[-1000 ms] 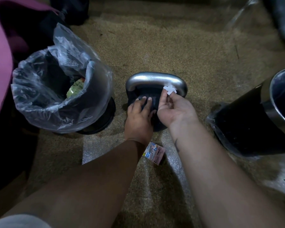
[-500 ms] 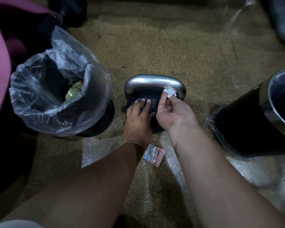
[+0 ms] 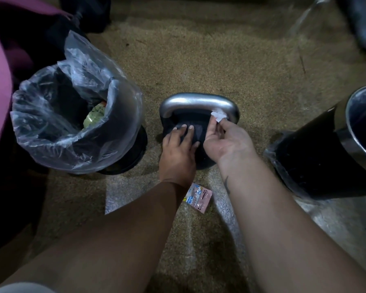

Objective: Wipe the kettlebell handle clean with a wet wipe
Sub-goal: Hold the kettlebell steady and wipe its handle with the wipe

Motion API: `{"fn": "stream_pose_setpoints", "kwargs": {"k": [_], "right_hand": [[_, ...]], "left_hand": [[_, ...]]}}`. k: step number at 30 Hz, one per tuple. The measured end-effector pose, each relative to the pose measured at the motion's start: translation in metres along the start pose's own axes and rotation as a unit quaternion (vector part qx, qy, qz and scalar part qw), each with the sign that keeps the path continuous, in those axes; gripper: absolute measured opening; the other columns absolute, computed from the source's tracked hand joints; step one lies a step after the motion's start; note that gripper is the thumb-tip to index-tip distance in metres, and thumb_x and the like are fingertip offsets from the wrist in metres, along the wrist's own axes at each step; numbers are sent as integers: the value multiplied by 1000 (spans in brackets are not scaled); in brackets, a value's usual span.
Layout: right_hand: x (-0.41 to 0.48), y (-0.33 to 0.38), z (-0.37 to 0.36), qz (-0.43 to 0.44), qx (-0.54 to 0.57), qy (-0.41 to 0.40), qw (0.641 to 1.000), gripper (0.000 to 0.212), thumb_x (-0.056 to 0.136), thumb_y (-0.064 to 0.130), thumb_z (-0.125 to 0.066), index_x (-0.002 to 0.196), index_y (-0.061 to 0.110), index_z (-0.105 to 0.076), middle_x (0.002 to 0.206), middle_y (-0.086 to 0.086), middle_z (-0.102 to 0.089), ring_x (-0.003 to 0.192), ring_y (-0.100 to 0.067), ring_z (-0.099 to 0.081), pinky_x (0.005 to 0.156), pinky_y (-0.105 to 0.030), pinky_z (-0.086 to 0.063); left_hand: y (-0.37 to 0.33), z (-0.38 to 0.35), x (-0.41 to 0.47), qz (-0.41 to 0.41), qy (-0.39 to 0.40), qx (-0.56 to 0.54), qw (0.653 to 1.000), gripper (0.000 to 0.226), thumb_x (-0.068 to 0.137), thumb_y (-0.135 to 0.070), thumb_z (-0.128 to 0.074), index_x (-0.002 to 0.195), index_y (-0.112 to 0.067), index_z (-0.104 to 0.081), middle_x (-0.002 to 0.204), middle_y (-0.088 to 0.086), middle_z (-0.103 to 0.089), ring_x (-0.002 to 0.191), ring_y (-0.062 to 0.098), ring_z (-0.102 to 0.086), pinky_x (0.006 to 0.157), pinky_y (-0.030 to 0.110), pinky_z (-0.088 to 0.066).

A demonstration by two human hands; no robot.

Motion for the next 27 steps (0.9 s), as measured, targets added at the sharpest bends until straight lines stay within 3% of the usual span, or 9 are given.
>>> {"fn": "stream_pose_setpoints", "kwargs": {"k": [3, 6, 8, 13, 17, 23, 27], "right_hand": [[-3, 1, 2, -3, 1, 10, 1000, 18, 93, -5, -53, 110, -6, -59, 85, -13, -61, 100, -19, -66, 76, -21, -55], [0, 2, -1, -2, -9, -9, 1000, 11, 95, -3, -51, 102, -6, -58, 84, -10, -59, 112, -17, -62, 87, -20, -48], [-4, 0, -2, -5, -21, -6, 1000, 10, 96, -1, -50, 93, -4, -58, 86, -7, -60, 107, -14, -64, 92, -18, -44], [3, 4, 1, 2, -10, -5, 1000, 29, 93, -5, -53, 122, -7, -56, 107, -16, -64, 111, -21, -63, 86, -22, -53], [3, 3, 5, 10, -24, 1, 1000, 31, 94, -3, -53, 125, -5, -56, 123, -14, -63, 114, -19, -62, 91, -20, -50], [8, 8, 3, 20, -29, 5, 999, 17, 94, -5, -53, 109, -8, -59, 88, -15, -63, 114, -22, -62, 90, -22, -52], [3, 5, 9, 22, -28, 21, 999, 26, 94, -3, -53, 120, -8, -57, 113, -18, -64, 112, -22, -63, 92, -23, -52]], "left_hand": [[0, -1, 1, -4, -1, 5, 1000, 43, 97, -30, -54, 134, -8, -59, 133, 16, -56, 118, 36, -49, 103, 38, -39], [0, -1, 0, 3, -1, 5, 1000, 43, 97, -30, -54, 134, -9, -59, 134, 15, -56, 119, 35, -50, 102, 39, -41], [0, -1, 0, 0, -1, 4, 1000, 44, 97, -31, -52, 134, -9, -59, 134, 15, -56, 119, 35, -50, 102, 40, -43], [0, -2, -1, -9, -19, 2, 1000, 41, 96, -26, -61, 133, -7, -59, 133, 16, -56, 118, 37, -51, 102, 43, -43], [1, -3, -2, -3, -15, -2, 1000, 42, 95, -26, -62, 133, -8, -60, 134, 16, -56, 120, 37, -50, 102, 43, -44], [1, -4, -2, 3, -16, -9, 1000, 42, 95, -25, -63, 133, -8, -59, 134, 15, -56, 121, 37, -50, 103, 41, -44], [0, -4, -1, 2, -14, -13, 1000, 43, 95, -26, -63, 134, -9, -59, 135, 15, -56, 122, 36, -49, 102, 41, -44]]}}
Point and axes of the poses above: each hand's wrist, its own x-axis towards the middle knuckle, its own z-axis out of the back of the hand, y = z × x, the point moved 5 cm from there along x, towards the middle knuckle
